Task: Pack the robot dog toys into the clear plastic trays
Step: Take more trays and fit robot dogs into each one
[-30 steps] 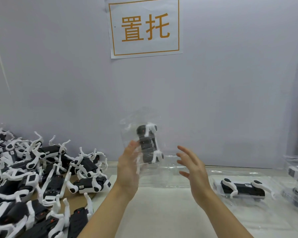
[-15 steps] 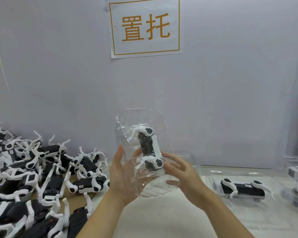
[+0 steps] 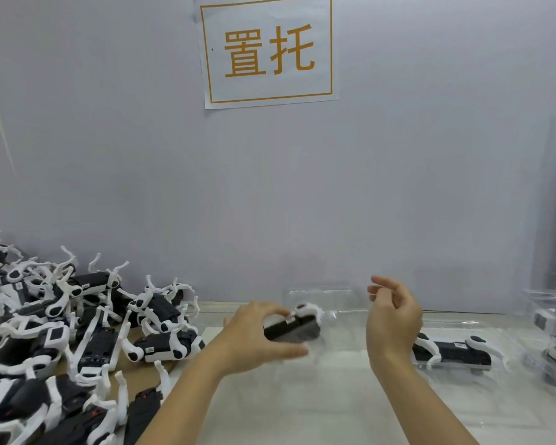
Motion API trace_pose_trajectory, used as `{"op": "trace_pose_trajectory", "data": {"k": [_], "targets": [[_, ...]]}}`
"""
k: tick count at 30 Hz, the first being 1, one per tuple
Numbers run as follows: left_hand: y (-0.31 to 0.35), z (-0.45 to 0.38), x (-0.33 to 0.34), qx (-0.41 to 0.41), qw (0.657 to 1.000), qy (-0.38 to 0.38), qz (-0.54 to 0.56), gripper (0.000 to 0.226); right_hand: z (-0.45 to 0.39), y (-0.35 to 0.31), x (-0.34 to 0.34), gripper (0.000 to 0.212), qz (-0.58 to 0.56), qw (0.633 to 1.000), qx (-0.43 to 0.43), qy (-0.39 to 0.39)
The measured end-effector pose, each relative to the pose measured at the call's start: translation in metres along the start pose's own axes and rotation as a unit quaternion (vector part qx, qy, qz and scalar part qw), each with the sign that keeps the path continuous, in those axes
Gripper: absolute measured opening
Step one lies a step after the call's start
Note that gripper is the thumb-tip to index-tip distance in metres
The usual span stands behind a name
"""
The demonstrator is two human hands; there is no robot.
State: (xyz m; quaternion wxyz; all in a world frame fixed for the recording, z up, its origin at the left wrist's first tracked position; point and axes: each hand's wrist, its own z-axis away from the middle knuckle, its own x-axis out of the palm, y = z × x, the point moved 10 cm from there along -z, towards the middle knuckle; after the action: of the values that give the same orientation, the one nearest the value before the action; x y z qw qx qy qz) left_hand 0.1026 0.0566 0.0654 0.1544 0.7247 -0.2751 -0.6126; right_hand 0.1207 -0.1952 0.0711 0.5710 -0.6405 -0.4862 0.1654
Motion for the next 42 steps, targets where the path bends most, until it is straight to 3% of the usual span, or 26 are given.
{"op": "trace_pose_trajectory", "data": {"k": [2,5,8,10,11,13,15,17,19,22,27,35,39,42], "targets": [[-0.001,-0.001,0.022,0.012,0.992,-0.044,-0.114,0.089,0.001,0.0,0.001,0.032,0.011,1.0,-0.006,-0.002],[0.01,0.0,0.04,0.047,0.992,-0.054,-0.102,0.09,0.004,-0.002,0.007,0.034,0.033,0.999,-0.02,-0.025],[0.013,-0.003,0.006,0.029,0.992,0.12,0.013,0.055,0.007,-0.006,0.011,0.035,0.045,0.997,-0.037,-0.041],[-0.003,0.007,-0.029,-0.065,0.961,0.266,-0.043,0.037,0.009,-0.009,0.015,0.035,0.054,0.996,-0.049,-0.051],[-0.013,0.012,-0.039,-0.127,0.942,0.297,-0.088,0.034,0.011,-0.011,0.017,0.035,0.058,0.995,-0.056,-0.057],[-0.035,0.016,-0.038,-0.222,0.932,0.263,-0.113,0.036,0.015,-0.013,0.022,0.036,0.068,0.993,-0.071,-0.073],[-0.045,0.015,-0.026,-0.244,0.941,0.218,-0.089,0.038,0.02,-0.015,0.029,0.037,0.075,0.989,-0.09,-0.092],[-0.043,0.012,-0.018,-0.229,0.95,0.209,-0.03,0.037,0.025,-0.018,0.036,0.038,0.08,0.984,-0.111,-0.111],[-0.036,0.006,-0.008,-0.192,0.957,0.193,0.103,0.034,0.03,-0.022,0.042,0.04,0.088,0.978,-0.134,-0.13],[-0.024,-0.002,0.009,-0.158,0.941,0.125,0.271,0.026,0.037,-0.031,0.051,0.04,0.101,0.966,-0.177,-0.159],[-0.033,-0.002,0.02,-0.165,0.913,0.077,0.364,0.03,0.066,-0.043,0.077,0.031,0.096,0.942,-0.214,-0.239],[-0.037,-0.003,0.032,-0.139,0.873,0.046,0.466,0.051,0.132,-0.003,0.128,0.032,0.176,0.856,-0.11,-0.473],[-0.063,0.001,0.034,-0.181,0.85,0.077,0.489,0.053,0.14,0.012,0.129,0.037,0.211,0.843,-0.062,-0.492],[-0.07,0.002,0.038,-0.193,0.859,0.079,0.467,0.046,0.133,0.013,0.126,0.042,0.237,0.849,-0.064,-0.467]]}}
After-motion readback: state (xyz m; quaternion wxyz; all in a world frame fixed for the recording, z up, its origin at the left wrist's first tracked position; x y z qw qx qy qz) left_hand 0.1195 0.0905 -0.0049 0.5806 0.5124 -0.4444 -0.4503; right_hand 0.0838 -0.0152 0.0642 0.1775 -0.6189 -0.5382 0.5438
